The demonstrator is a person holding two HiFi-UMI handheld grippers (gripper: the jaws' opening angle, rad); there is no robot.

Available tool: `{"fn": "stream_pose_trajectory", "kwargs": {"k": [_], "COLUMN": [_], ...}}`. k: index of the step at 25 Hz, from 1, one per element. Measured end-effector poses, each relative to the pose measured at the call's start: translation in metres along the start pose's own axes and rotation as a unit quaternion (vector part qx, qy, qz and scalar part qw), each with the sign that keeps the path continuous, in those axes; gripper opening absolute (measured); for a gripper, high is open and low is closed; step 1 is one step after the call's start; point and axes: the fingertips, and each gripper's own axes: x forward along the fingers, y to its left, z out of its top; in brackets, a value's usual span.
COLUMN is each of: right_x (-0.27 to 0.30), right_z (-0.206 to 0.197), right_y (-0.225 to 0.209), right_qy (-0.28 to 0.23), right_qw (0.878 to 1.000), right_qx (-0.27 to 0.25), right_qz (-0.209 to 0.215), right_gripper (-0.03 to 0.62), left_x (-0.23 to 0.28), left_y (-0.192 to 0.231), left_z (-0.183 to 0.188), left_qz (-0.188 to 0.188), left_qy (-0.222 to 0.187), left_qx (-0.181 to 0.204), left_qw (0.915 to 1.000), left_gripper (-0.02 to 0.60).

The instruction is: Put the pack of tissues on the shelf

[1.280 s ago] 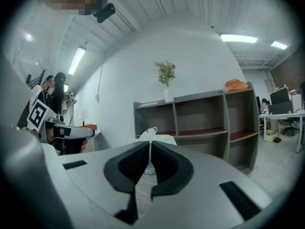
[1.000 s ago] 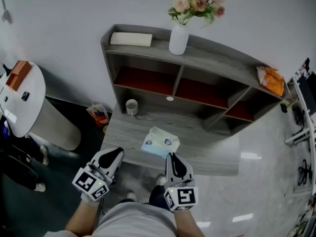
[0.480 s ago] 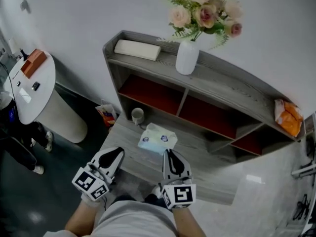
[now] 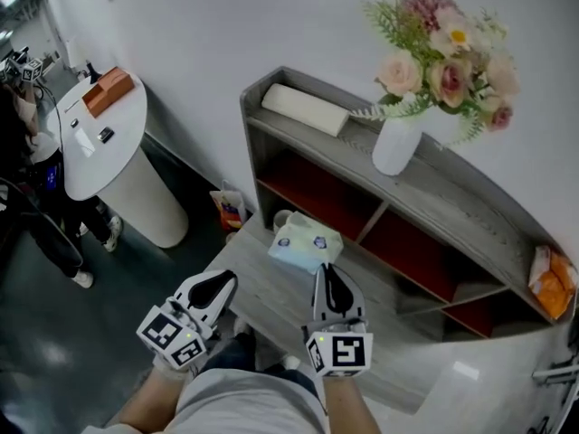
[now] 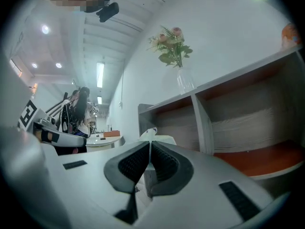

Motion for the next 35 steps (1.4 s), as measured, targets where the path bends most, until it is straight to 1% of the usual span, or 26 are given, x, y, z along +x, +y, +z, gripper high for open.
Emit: {"fn": "stream_pose_trajectory", "kwargs": {"k": [3, 9, 20, 24, 30, 35], "right_x": [0.022, 0.07, 0.15, 0.17, 0.186, 0.192], "right_z": [0.006, 0.018, 0.025, 0.014, -0.005, -0.022], "right_y": [0.005, 0.006, -0.006, -0.014, -0.02, -0.015], "right_qy": [-0.004, -0.015, -0.004, 0.007, 0.038, 0.062], "right_qw": [1.0, 1.0, 0.998, 0.997, 0.996, 0.993], "right_qx": [-0.005, -0.013, -0.033, -0.04, -0.041, -0.065], "right_qz": [0.001, -0.016, -0.051, -0.059, -0.074, -0.075], "right_gripper": [0.028, 0.028, 0.028, 0.028, 0.028, 0.029], "left_x": [-0.001, 0.003, 0.019, 0.026, 0.035, 0.039], "left_y": [0.018, 0.056, 0.114, 0.129, 0.143, 0.149], "left_z": [0.006, 0.02, 0.038, 0.039, 0.031, 0.024], "left_qz": [0.009, 0.011, 0.003, 0.003, 0.003, 0.008], "left_qy": [-0.001, -0.007, -0.012, -0.011, -0.001, 0.005], "left_qx": [-0.001, -0.002, -0.008, -0.012, -0.021, -0.03], "left_qw": [1.0, 0.9999, 0.9999, 0.9999, 0.9998, 0.9995], "left_gripper": [0.018, 0.018, 0.018, 0.018, 0.018, 0.018]}}
